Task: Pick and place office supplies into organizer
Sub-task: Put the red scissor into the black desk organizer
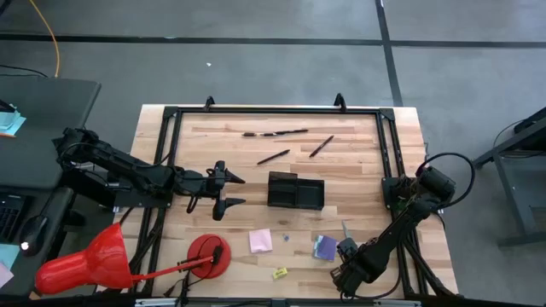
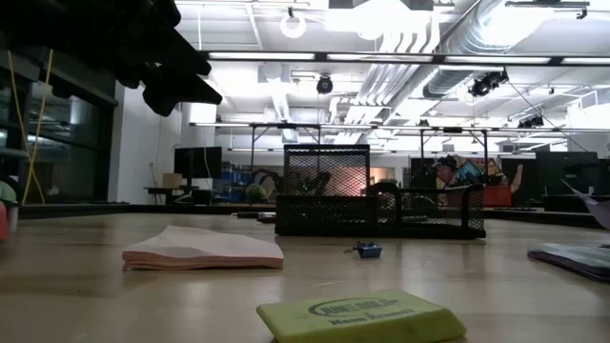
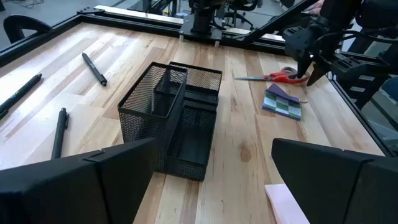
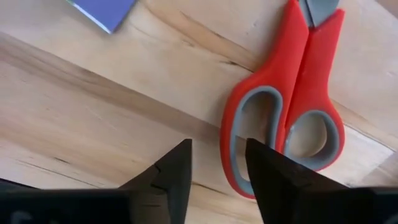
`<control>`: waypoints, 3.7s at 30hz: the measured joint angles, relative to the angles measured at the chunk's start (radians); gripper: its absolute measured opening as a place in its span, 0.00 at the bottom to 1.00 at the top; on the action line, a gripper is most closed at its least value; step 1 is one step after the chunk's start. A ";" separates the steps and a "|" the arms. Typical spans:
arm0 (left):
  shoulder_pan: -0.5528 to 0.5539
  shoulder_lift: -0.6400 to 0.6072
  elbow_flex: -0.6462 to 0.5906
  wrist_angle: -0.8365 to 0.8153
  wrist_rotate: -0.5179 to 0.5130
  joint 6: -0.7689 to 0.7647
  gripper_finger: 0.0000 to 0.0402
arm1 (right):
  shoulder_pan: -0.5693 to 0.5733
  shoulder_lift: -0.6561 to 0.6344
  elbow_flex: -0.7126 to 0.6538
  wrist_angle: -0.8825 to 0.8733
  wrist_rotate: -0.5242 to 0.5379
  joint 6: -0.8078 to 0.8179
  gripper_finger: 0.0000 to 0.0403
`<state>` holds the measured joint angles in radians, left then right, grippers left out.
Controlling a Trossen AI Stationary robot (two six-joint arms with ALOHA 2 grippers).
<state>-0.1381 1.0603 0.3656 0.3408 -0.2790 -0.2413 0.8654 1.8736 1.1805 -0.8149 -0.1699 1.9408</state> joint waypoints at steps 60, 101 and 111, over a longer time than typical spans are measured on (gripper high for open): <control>0.000 0.002 0.000 -0.031 -0.004 0.027 0.78 | -0.423 0.092 0.480 -0.757 0.384 -1.068 0.01; 0.000 0.002 0.000 -0.017 -0.054 0.036 0.78 | -0.250 -0.267 0.259 0.041 0.876 -1.284 0.01; 0.000 0.002 0.000 -0.020 -0.055 0.039 0.78 | -0.503 -0.286 0.240 -0.348 0.848 -1.268 0.01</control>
<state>-0.1379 1.0622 0.3653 0.3205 -0.3338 -0.2028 0.3620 1.5871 1.4200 -1.1633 0.6779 0.6725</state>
